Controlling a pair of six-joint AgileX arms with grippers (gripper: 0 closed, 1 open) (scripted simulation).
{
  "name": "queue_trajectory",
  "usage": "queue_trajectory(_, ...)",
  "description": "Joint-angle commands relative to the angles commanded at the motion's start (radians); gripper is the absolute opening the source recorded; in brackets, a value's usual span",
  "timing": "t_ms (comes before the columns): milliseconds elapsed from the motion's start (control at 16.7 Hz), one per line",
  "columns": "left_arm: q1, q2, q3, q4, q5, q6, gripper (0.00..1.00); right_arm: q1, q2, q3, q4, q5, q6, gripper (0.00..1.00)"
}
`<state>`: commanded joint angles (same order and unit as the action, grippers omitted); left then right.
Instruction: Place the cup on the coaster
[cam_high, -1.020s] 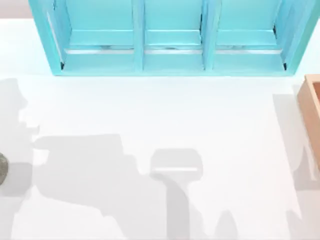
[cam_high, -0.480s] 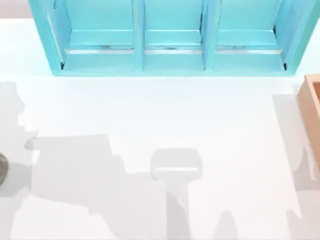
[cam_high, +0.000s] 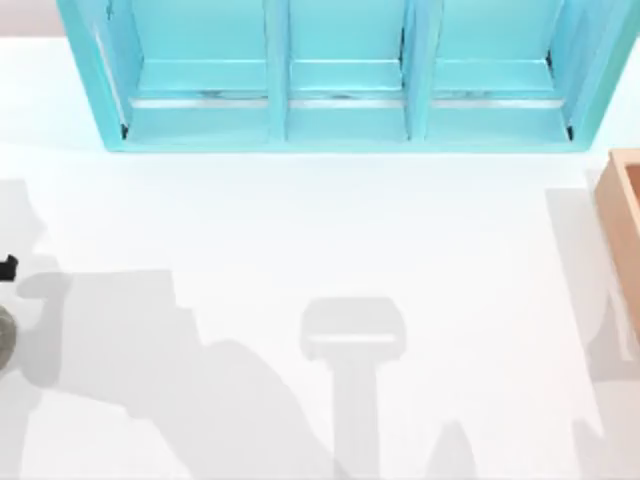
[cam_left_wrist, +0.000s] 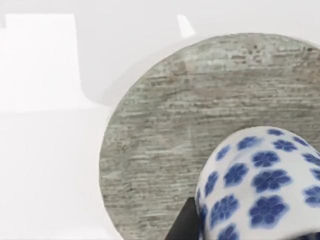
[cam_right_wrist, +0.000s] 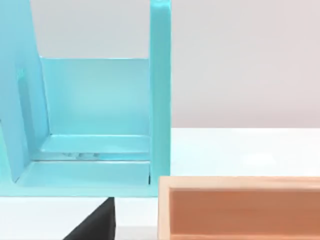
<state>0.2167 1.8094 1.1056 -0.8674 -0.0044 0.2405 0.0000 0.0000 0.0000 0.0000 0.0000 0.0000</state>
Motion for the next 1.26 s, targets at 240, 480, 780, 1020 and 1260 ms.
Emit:
queue_trajectory(240, 0.0, 0.0, 0.0, 0.0, 0.0, 0.0, 0.15, 0.0, 0.0, 0.0, 0.0, 0.0, 0.0, 1.0)
queue_trajectory(480, 0.0, 0.0, 0.0, 0.0, 0.0, 0.0, 0.45, 0.0, 0.0, 0.0, 0.0, 0.0, 0.0, 1.0)
queue_trajectory(780, 0.0, 0.0, 0.0, 0.0, 0.0, 0.0, 0.83, 0.0, 0.0, 0.0, 0.0, 0.0, 0.0, 1.0)
queue_trajectory(1020, 0.0, 0.0, 0.0, 0.0, 0.0, 0.0, 1.0, 0.0, 0.0, 0.0, 0.0, 0.0, 0.0, 1.0)
queue_trajectory(1260, 0.0, 0.0, 0.0, 0.0, 0.0, 0.0, 1.0, 0.0, 0.0, 0.0, 0.0, 0.0, 0.0, 1.0)
